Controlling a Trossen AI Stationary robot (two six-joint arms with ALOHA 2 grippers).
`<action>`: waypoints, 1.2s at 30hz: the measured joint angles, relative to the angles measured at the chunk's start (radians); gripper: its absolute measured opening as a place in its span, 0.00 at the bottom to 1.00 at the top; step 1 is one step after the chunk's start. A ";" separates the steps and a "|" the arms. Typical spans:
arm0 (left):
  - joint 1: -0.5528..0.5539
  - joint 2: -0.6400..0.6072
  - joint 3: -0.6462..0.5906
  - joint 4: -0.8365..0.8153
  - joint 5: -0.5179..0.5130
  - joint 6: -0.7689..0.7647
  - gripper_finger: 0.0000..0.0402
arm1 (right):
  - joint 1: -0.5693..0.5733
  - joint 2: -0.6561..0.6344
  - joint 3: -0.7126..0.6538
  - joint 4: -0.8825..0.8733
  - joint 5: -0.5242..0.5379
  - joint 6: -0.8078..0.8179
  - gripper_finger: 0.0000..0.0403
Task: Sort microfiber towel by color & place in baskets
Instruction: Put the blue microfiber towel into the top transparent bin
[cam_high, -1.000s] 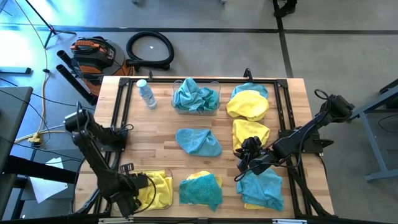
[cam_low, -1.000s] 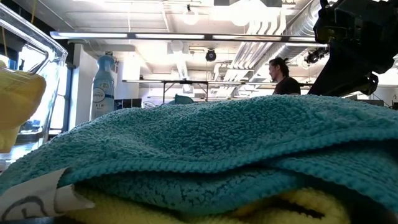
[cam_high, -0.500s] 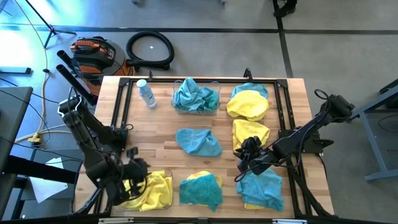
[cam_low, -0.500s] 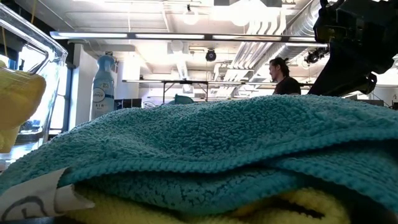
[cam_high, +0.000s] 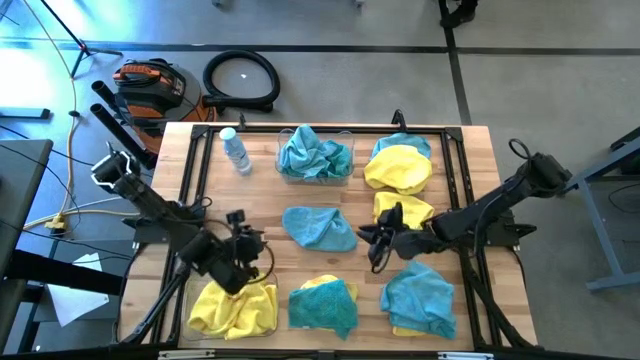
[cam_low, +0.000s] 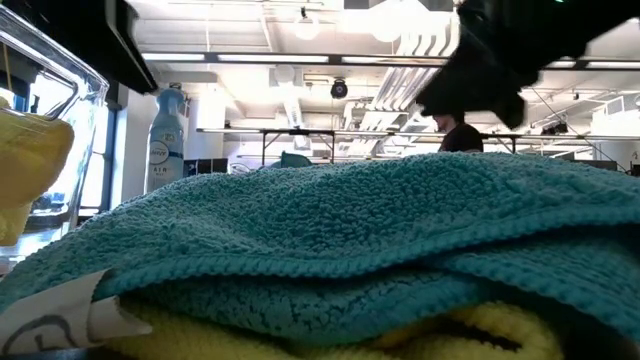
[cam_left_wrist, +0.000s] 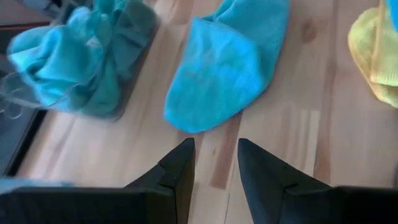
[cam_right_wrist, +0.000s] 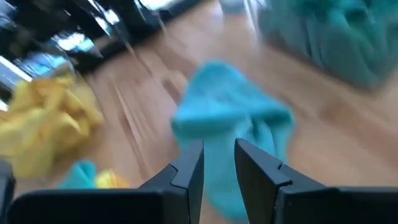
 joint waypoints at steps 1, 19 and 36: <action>0.019 -0.015 -0.031 0.068 0.011 0.043 0.27 | -0.016 0.000 0.000 0.045 -0.010 -0.046 0.22; 0.273 -0.452 -0.587 0.892 0.259 0.452 0.27 | -0.180 0.190 0.323 0.099 -0.300 -0.519 0.22; 0.276 -0.498 -0.596 0.883 0.320 0.408 0.27 | -0.330 0.613 0.804 -0.568 -0.510 -0.549 0.22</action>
